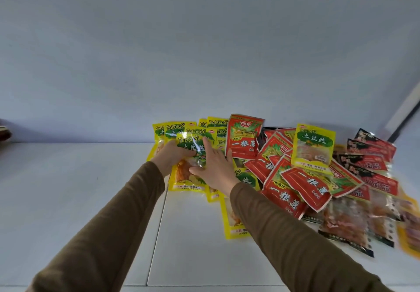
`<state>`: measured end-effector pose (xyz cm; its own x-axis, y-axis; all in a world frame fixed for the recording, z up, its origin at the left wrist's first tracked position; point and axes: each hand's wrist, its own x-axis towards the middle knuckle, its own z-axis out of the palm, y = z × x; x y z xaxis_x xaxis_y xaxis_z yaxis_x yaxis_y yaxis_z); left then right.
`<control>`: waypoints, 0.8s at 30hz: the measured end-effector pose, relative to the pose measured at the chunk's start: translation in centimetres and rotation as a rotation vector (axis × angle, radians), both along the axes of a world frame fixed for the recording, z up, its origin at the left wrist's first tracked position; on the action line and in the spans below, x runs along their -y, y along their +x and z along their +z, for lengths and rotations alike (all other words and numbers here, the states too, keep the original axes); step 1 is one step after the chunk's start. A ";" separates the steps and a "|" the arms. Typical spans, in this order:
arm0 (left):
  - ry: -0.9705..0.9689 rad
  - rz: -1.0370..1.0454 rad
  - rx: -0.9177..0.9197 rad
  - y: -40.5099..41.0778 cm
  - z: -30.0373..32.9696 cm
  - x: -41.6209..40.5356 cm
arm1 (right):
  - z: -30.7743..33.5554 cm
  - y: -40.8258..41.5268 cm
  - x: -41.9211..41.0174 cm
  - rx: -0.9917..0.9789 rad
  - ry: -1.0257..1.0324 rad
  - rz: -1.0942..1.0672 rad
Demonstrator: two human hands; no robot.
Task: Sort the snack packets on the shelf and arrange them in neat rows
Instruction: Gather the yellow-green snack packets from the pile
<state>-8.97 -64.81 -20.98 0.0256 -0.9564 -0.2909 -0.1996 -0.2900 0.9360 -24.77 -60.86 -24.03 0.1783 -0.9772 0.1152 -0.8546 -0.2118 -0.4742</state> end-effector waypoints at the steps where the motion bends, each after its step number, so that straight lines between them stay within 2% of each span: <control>1: -0.006 -0.007 -0.001 -0.1 0.1 -0.2 | -0.2 -0.1 0.0 0.012 -0.003 0.001; 9: -0.010 0.076 0.024 -1.2 0.3 -0.3 | -1.1 0.0 -0.5 0.117 -0.112 0.012; 12: 0.062 0.060 0.123 -1.4 0.7 -0.1 | -1.2 -0.1 -0.8 0.134 -0.131 0.022; 18: 0.140 -0.075 -0.040 -0.2 0.8 0.1 | -1.2 -0.6 -0.9 0.135 -0.172 -0.033; 24: -0.108 -0.023 -0.118 -0.5 -1.1 -1.8 | -1.3 -1.3 -0.9 0.167 -0.207 -0.086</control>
